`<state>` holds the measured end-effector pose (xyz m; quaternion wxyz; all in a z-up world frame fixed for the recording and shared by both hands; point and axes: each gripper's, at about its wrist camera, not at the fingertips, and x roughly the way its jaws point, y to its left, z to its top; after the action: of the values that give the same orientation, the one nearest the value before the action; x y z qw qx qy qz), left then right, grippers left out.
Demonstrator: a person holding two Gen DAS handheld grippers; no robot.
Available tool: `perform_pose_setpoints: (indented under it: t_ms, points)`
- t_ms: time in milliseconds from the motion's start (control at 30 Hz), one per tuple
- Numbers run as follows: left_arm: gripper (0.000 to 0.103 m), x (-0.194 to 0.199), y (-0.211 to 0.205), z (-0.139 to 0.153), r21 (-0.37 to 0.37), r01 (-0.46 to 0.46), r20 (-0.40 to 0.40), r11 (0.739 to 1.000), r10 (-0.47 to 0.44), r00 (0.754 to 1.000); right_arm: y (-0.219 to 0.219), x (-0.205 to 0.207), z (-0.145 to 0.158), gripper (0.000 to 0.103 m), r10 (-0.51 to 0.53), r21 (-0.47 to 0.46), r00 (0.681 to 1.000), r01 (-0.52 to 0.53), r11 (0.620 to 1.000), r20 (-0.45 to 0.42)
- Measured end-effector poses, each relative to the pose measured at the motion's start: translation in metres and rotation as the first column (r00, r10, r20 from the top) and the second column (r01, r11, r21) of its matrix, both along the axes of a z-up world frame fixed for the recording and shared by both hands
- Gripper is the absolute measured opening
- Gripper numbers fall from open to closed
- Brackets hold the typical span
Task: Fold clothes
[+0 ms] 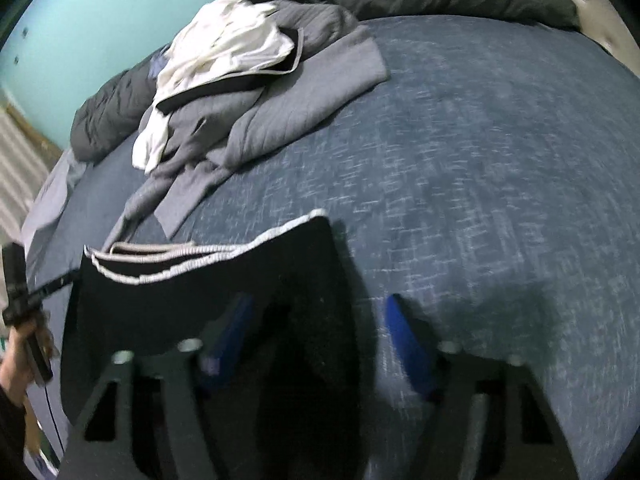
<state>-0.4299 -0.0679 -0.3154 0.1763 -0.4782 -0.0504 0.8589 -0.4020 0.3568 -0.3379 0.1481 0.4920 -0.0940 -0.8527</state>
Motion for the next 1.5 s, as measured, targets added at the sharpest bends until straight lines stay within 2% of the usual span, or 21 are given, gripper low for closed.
perform_pose_setpoints:
  t_ms: [33,67,100,133,167,200,333,467,667,733,767,800,900,967,1033,1167,1233,1367,1467,1500]
  points:
    - [0.020,0.000,0.003,0.000,-0.005,0.014,-0.005,1.000,-0.014,1.000,-0.002,-0.001,-0.001,0.041,0.011,0.014,1.000,-0.011,1.000,-0.004]
    - [0.009,0.001,0.007,-0.001,-0.010,0.027,-0.011,1.000,-0.027,1.000,-0.004,-0.002,-0.003,0.027,0.021,0.029,1.000,-0.021,0.999,-0.008]
    - [0.004,0.001,0.010,-0.001,-0.015,0.041,-0.016,0.999,-0.041,0.999,-0.005,-0.002,-0.003,0.022,0.025,0.044,1.000,-0.024,0.999,-0.016]
    - [0.004,0.002,0.012,-0.001,-0.023,0.051,-0.025,0.998,-0.051,0.998,-0.005,-0.002,-0.002,0.017,0.028,0.052,0.999,-0.026,0.998,-0.030]
    - [0.004,0.004,0.013,0.002,-0.035,0.054,-0.039,0.998,-0.055,0.998,-0.004,0.000,0.001,0.007,0.025,0.059,0.998,-0.022,0.998,-0.050]
    - [0.003,0.005,0.013,0.005,-0.039,0.051,-0.054,0.998,-0.053,0.997,-0.003,0.002,0.005,0.006,0.018,0.068,0.997,-0.013,0.998,-0.072]
    - [0.003,0.011,-0.007,0.020,0.009,-0.004,-0.106,1.000,0.005,0.994,0.005,0.008,0.021,0.005,-0.019,0.094,0.989,0.033,0.995,-0.149]
    - [0.003,0.006,-0.024,0.017,0.043,-0.058,-0.081,0.997,0.062,0.995,0.011,0.005,0.022,0.005,-0.073,0.128,0.985,0.093,0.987,-0.154]
    - [0.004,0.001,-0.013,-0.001,-0.023,-0.044,-0.028,0.999,0.043,0.999,0.012,-0.006,-0.004,0.005,-0.103,0.142,0.994,0.107,0.984,-0.034]
    - [0.006,0.004,-0.013,0.000,-0.042,-0.051,-0.036,0.998,0.049,0.998,0.010,-0.005,-0.007,0.011,-0.107,0.160,0.994,0.110,0.981,-0.031]
    - [0.006,0.005,-0.014,0.001,-0.046,-0.060,-0.036,0.997,0.058,0.998,0.010,-0.004,-0.005,0.022,-0.112,0.174,0.993,0.116,0.978,-0.033]
    - [0.011,0.007,-0.016,0.002,-0.049,-0.069,-0.036,0.996,0.067,0.997,0.010,-0.002,-0.001,0.035,-0.118,0.190,0.992,0.124,0.974,-0.039]
    - [0.015,0.013,-0.022,0.009,-0.049,-0.089,-0.039,0.995,0.087,0.995,0.011,0.006,0.013,0.038,-0.133,0.226,0.989,0.144,0.964,-0.061]
    - [0.018,0.024,-0.026,0.019,-0.062,-0.091,-0.053,0.994,0.088,0.995,0.008,0.023,0.030,0.038,-0.128,0.198,0.987,0.146,0.969,-0.098]
    - [0.020,0.040,-0.029,0.028,-0.059,-0.096,-0.072,0.994,0.092,0.993,-0.004,0.045,0.044,0.038,-0.084,0.129,0.990,0.099,0.987,-0.113]
    - [0.023,0.082,-0.039,0.041,0.027,-0.108,-0.086,0.994,0.109,0.990,-0.042,0.094,0.058,0.038,0.028,0.010,0.991,-0.027,1.000,-0.128]
    - [0.024,0.106,-0.042,0.043,0.060,-0.119,-0.085,0.991,0.124,0.989,-0.068,0.120,0.056,0.037,0.088,-0.042,0.989,-0.094,0.995,-0.119]
    - [0.027,0.155,-0.048,0.042,0.102,-0.146,-0.087,0.984,0.155,0.984,-0.115,0.153,0.041,0.019,0.144,-0.097,0.987,-0.150,0.984,-0.072]
    - [0.029,0.193,-0.052,0.036,0.123,-0.164,-0.090,0.979,0.176,0.980,-0.150,0.175,0.029,0.013,0.182,-0.136,0.983,-0.185,0.973,-0.037]
    - [0.031,0.205,-0.053,0.033,0.127,-0.169,-0.088,0.978,0.180,0.980,-0.160,0.177,0.024,0.013,0.183,-0.123,0.983,-0.184,0.975,-0.026]
